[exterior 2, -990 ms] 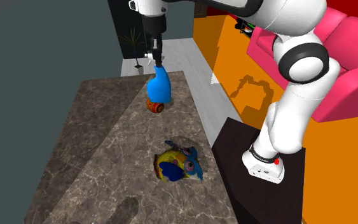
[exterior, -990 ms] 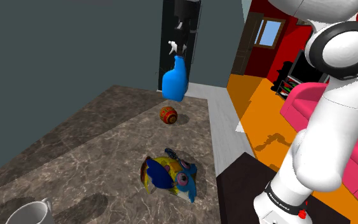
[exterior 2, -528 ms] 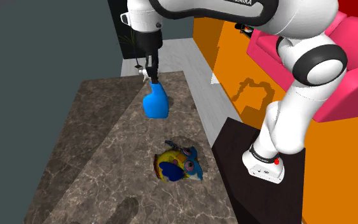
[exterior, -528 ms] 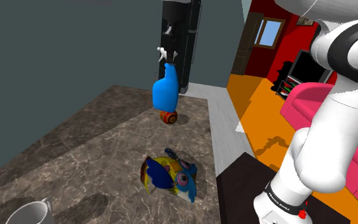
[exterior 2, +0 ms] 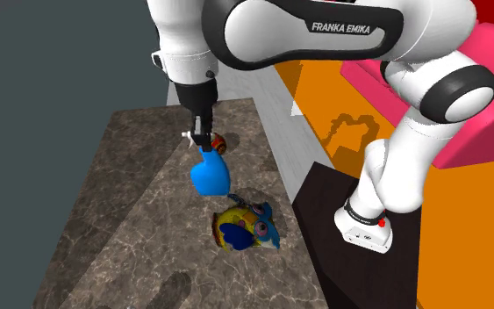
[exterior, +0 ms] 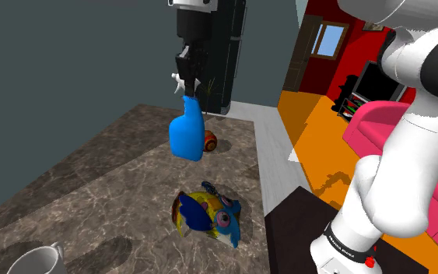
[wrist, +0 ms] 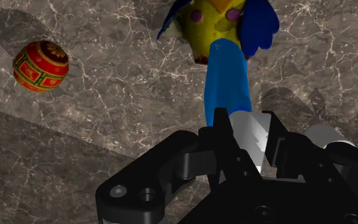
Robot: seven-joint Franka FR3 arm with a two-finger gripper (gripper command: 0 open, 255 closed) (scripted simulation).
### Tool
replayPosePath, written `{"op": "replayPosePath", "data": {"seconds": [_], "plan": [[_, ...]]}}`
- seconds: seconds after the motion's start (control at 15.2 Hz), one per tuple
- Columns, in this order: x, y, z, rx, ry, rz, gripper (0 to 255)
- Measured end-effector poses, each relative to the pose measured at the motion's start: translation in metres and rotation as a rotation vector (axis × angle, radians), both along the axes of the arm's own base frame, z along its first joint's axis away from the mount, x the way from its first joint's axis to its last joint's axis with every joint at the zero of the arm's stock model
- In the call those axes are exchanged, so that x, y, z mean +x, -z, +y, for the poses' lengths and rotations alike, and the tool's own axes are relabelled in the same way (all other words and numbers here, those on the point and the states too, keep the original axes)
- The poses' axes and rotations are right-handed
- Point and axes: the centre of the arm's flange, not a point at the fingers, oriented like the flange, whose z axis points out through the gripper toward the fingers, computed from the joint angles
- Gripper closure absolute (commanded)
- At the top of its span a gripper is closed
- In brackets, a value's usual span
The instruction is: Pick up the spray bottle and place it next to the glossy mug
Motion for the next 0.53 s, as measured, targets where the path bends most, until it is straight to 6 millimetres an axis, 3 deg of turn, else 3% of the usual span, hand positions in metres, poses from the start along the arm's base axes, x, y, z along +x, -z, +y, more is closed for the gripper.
{"op": "replayPosePath", "data": {"seconds": [0.53], "plan": [[-0.043,0.022,0.094,0.0,0.0,0.0,255]]}}
